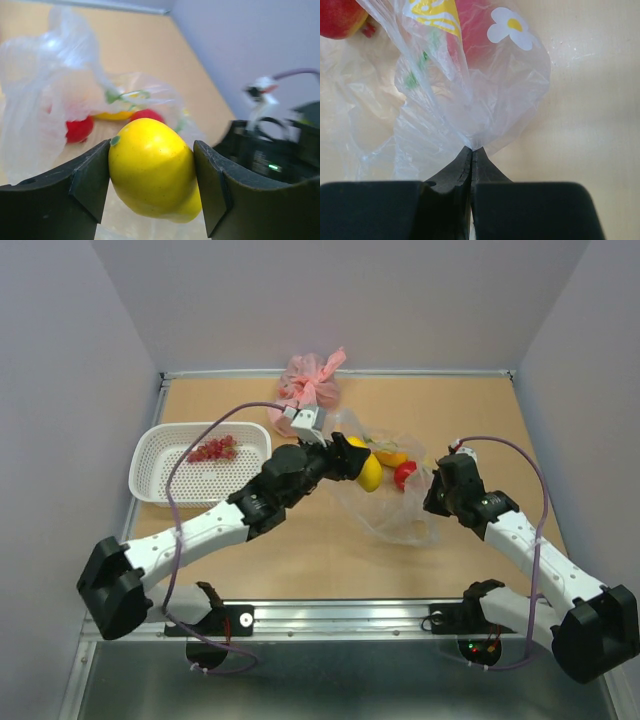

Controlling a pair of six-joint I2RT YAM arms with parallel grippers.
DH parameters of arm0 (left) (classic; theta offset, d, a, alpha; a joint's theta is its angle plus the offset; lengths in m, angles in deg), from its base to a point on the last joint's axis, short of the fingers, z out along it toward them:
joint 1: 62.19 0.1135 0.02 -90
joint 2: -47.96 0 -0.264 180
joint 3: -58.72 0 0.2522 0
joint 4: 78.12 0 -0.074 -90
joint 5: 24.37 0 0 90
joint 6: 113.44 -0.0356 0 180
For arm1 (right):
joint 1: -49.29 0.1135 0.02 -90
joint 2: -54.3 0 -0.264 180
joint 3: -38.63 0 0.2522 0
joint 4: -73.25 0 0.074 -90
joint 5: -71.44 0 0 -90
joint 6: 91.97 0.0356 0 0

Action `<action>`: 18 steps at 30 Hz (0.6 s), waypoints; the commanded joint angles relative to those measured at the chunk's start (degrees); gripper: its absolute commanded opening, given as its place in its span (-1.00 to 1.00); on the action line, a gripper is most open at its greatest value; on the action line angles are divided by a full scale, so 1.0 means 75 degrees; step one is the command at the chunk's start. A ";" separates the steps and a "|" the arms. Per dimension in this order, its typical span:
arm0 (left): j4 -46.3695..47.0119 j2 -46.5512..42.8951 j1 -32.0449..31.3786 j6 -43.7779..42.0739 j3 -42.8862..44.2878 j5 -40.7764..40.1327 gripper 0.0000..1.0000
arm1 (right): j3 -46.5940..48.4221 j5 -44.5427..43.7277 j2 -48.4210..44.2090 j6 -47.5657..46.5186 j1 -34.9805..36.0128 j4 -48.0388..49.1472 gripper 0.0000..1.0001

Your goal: Untie the knot of the plastic bag and take out the fruit

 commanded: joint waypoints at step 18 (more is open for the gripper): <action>-0.3390 -0.3631 0.6401 0.0124 -0.1794 -0.1101 -1.00 | 0.0692 -0.0320 0.0304 -0.0503 0.0032 -0.0043 -0.99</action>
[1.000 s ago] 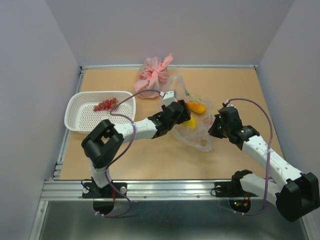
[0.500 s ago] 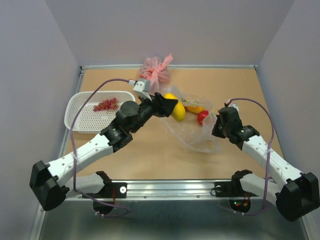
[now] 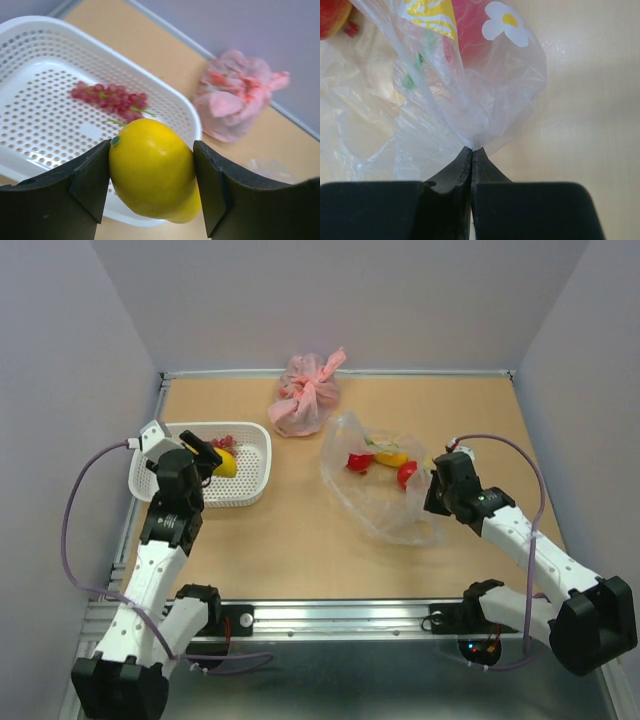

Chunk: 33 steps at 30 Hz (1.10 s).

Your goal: Untie the knot of the plastic bag and take out the fruit

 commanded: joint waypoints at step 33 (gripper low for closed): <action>0.0530 0.1218 -0.2966 -0.0405 0.1295 0.2585 0.76 | 0.2591 -0.1107 0.1736 -0.0215 -0.0015 -0.0818 0.99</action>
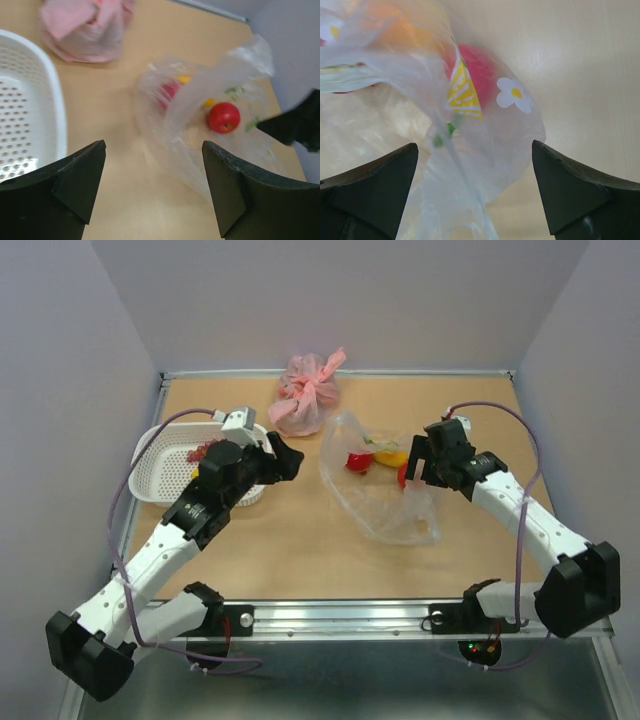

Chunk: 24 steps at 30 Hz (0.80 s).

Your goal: Untie the knot of the plastic bag and take out the fruit

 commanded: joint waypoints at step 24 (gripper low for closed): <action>0.2542 0.6405 -0.3841 -0.0571 0.3601 -0.0602 0.67 | -0.1096 0.0088 -0.0304 -0.0003 -0.0191 -0.0024 -0.99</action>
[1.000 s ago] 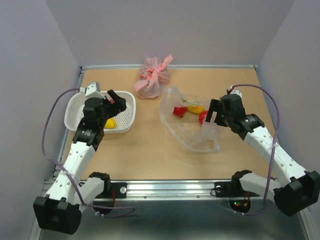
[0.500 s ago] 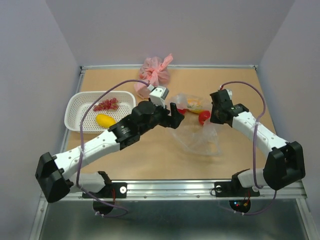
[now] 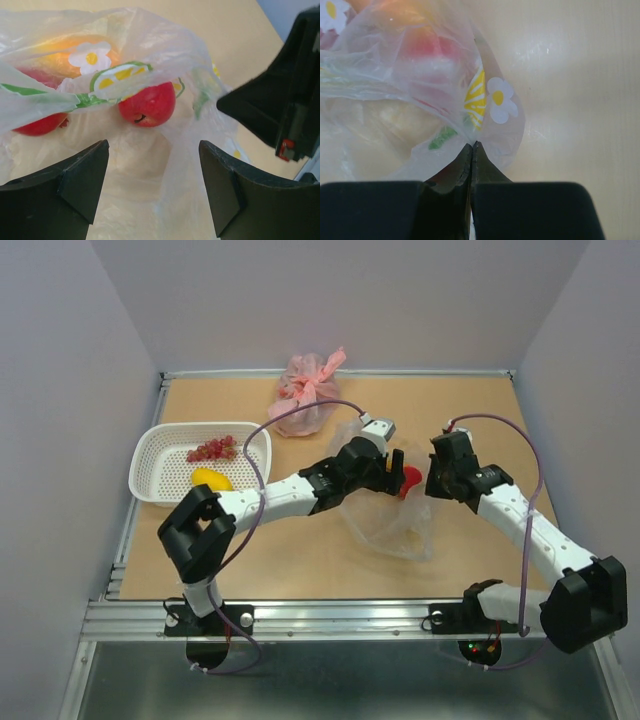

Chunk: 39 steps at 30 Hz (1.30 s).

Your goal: Untie the knot of the plastic bag and take out the fruit

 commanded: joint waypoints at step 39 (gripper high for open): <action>0.2102 0.1761 -0.0170 -0.0686 0.0052 0.0248 0.94 | -0.0477 0.1256 -0.0326 0.1038 -0.0051 0.0120 -0.99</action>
